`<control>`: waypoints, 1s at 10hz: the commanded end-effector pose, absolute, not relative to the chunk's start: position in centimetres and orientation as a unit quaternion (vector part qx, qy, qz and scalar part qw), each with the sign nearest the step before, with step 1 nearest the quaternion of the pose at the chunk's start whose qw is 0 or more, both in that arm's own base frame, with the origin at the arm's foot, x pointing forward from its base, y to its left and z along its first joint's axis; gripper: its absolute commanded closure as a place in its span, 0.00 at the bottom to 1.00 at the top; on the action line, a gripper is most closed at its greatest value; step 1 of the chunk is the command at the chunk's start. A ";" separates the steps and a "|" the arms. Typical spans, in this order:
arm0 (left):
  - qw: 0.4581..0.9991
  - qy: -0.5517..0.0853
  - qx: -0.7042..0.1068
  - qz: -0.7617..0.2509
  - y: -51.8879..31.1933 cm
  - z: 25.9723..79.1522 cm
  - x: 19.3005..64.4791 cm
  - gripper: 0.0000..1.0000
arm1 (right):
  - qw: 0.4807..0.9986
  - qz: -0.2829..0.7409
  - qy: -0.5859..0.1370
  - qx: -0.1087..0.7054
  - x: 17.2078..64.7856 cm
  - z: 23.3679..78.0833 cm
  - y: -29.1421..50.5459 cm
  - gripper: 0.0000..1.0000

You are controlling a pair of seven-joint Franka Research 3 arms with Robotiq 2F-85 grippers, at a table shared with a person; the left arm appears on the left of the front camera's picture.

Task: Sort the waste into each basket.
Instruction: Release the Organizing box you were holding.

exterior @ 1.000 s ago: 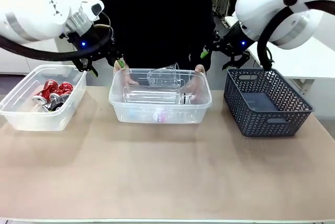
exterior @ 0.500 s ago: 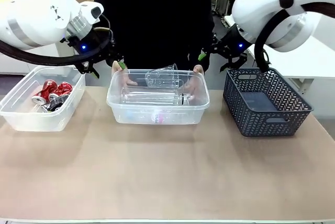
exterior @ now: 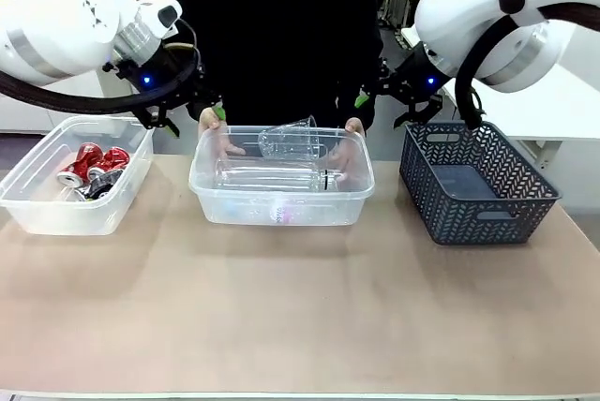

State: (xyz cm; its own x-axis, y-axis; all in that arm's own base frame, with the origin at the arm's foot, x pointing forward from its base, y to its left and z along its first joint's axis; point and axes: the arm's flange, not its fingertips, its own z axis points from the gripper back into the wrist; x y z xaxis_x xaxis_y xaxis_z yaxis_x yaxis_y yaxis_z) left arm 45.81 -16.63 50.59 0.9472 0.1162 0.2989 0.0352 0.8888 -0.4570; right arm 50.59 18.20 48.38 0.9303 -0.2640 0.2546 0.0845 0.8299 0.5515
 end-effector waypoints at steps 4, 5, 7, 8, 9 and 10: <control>0.779 -0.048 -0.619 -0.083 -3.9 52.7 39.9 0.00 | 0.749 -0.161 0.008 0.643 39.1 51.4 1.3 0.00; 0.727 -0.070 -0.681 -0.062 -2.0 51.6 39.1 0.00 | 0.731 -0.196 -0.025 0.653 37.2 50.6 -1.3 0.00; 0.659 -0.130 -0.741 0.004 2.0 50.0 37.8 0.00 | 0.700 -0.294 -0.055 0.649 36.0 48.2 -4.9 0.00; 0.726 -0.115 -0.674 -0.081 -0.6 53.2 37.5 0.00 | 0.738 -0.170 -0.025 0.652 36.1 50.7 -2.7 0.00; 0.726 -0.115 -0.674 -0.081 -0.6 53.2 37.5 0.00 | 0.738 -0.170 -0.025 0.652 36.1 50.7 -2.7 0.00; 0.726 -0.115 -0.674 -0.081 -0.6 53.2 37.5 0.00 | 0.738 -0.170 -0.025 0.652 36.1 50.7 -2.7 0.00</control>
